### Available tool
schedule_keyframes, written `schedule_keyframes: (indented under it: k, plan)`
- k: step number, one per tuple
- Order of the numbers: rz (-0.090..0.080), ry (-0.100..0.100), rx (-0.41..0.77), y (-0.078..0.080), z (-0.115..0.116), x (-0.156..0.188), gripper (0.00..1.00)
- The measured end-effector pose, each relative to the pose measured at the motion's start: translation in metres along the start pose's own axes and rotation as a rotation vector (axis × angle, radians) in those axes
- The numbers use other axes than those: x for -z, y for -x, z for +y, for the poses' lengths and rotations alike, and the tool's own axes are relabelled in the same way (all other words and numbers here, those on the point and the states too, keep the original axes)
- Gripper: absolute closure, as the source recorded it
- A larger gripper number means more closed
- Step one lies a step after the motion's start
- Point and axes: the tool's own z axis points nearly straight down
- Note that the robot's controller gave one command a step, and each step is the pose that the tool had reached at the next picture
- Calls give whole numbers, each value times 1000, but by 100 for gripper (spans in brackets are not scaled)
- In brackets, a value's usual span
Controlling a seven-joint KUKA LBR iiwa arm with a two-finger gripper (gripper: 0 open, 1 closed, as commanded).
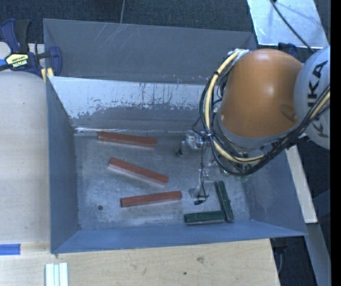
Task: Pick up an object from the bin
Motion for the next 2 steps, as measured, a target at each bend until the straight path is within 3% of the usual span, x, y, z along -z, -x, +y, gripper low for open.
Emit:
schedule_keyframes:
  k: [1,2]
  plan:
    - [-8,1,-2,2,0,4,0]
    - [-13,0,52,-5,23,-65,0]
